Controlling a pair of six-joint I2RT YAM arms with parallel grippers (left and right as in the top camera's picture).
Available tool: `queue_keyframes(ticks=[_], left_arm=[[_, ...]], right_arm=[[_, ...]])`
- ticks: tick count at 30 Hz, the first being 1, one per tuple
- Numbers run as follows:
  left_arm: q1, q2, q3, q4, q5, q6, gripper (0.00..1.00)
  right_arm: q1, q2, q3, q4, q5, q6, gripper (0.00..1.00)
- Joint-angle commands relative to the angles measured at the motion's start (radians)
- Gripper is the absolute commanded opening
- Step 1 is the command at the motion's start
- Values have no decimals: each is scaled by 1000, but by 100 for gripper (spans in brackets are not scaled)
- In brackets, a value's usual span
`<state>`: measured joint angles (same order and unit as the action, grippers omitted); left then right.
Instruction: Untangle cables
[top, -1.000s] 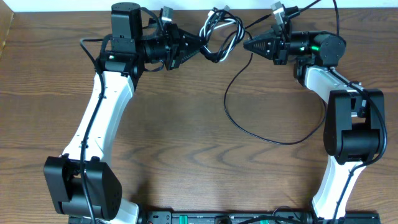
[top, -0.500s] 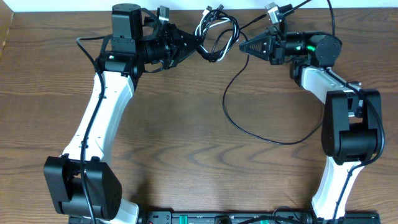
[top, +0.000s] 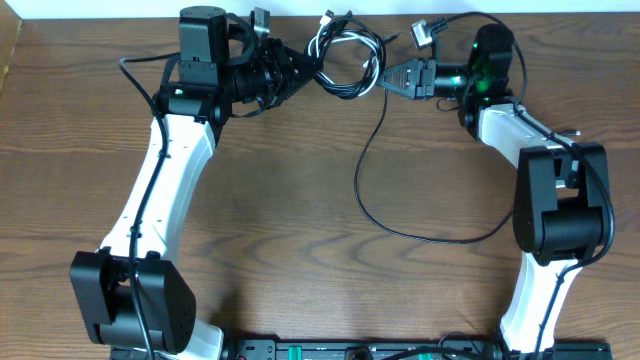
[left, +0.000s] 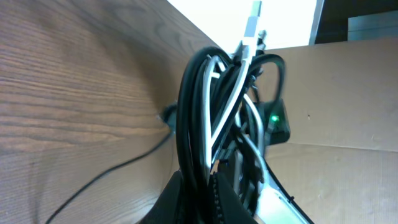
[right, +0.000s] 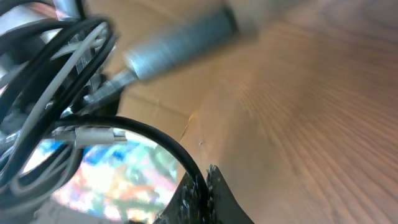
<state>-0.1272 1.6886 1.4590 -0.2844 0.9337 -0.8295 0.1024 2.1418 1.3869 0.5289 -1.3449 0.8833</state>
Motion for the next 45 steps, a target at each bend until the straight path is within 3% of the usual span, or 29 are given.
queue_keyframes(ticks=[1,9,20,29,36,39,45], left_arm=[[0,-23,19,5,15,26,8],[0,-23,19,5,-12,25,7],[0,-23,19,4,-39,26,7],[0,-23,19,-3,-99,26,7],[-1,-23,19,-29,-157,34,7],[-1,-23,18,-33,-177,48,7],[-1,-23,18,-66,-249,57,8]], right_arm=[[2,-9,8,-61,146,-167,2],[11,-10,8,-117,159,-168,2],[26,-10,8,-584,439,-414,2],[33,-43,8,-761,565,-496,2],[64,-171,8,-938,798,-568,1],[80,-227,8,-997,886,-578,20],[89,-297,8,-1083,921,-612,79]])
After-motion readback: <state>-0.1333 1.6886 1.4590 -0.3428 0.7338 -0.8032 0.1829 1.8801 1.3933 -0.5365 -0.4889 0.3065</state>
